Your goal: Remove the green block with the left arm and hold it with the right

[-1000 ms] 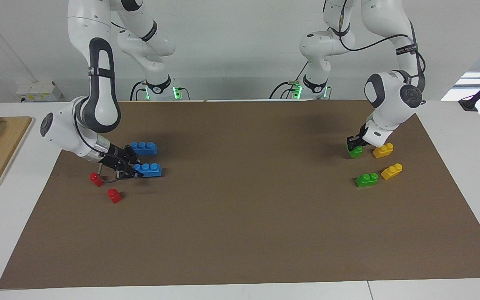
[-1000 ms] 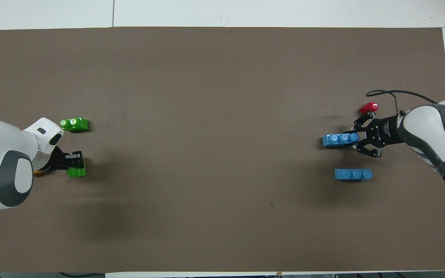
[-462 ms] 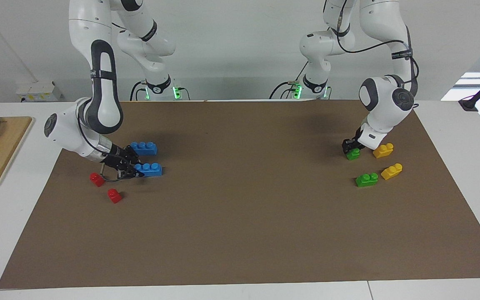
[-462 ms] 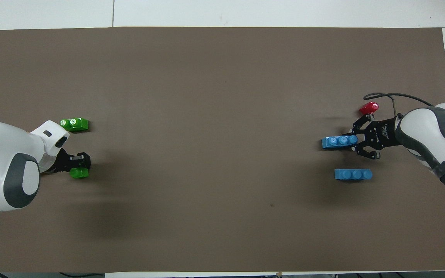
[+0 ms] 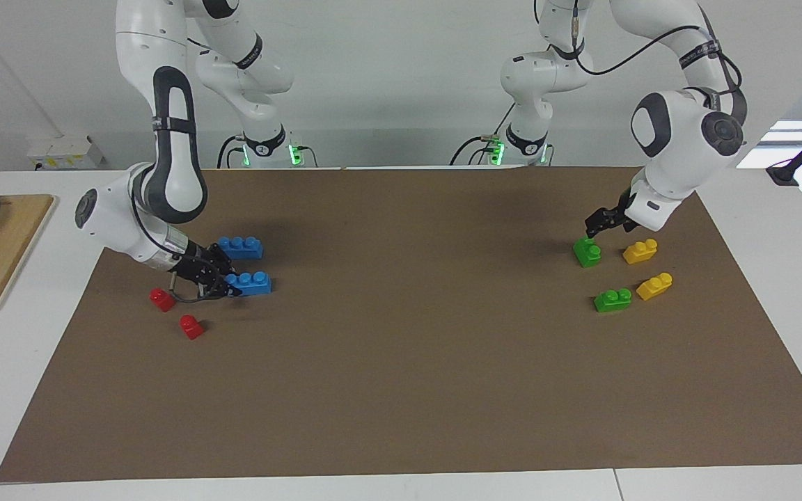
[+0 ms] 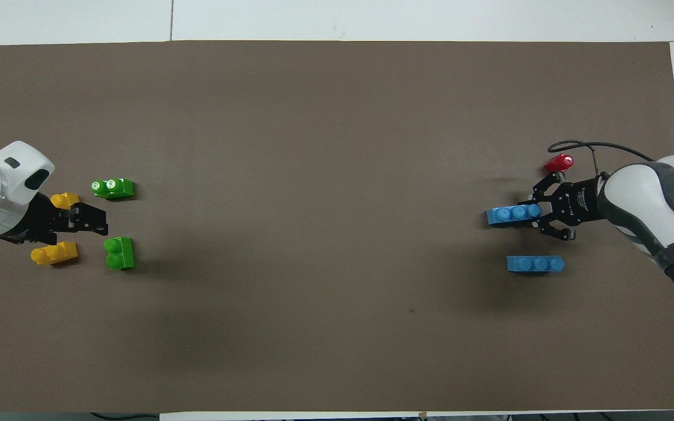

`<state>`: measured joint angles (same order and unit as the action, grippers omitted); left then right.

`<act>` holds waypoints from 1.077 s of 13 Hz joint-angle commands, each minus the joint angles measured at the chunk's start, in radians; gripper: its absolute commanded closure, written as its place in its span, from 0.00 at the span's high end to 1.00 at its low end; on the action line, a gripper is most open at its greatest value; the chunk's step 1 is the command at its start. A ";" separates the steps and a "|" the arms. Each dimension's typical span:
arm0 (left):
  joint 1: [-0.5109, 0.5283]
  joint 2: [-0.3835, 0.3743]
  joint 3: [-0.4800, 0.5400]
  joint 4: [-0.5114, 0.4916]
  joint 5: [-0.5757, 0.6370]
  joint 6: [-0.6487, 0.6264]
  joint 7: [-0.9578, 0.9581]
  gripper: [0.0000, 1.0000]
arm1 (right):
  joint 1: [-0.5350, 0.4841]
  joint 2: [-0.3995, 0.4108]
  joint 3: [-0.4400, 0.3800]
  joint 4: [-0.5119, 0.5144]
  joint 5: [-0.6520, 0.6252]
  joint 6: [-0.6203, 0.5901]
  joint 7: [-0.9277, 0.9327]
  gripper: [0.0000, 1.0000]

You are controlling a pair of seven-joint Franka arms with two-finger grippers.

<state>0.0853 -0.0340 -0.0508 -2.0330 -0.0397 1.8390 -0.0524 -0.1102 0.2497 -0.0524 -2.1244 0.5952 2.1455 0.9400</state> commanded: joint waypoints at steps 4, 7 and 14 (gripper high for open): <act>0.007 -0.057 0.003 0.106 0.003 -0.147 0.002 1.00 | 0.013 -0.004 0.013 -0.028 0.000 0.059 -0.036 0.61; -0.002 -0.046 0.003 0.161 0.006 -0.181 0.003 1.00 | 0.012 0.000 0.013 0.010 0.000 0.033 -0.030 0.73; -0.022 0.107 0.023 0.433 0.000 -0.294 0.002 1.00 | 0.003 -0.013 0.009 0.153 -0.017 -0.150 0.071 0.76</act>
<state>0.0847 -0.0069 -0.0423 -1.7130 -0.0397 1.6044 -0.0525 -0.0962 0.2409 -0.0460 -1.9989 0.5952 2.0347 0.9841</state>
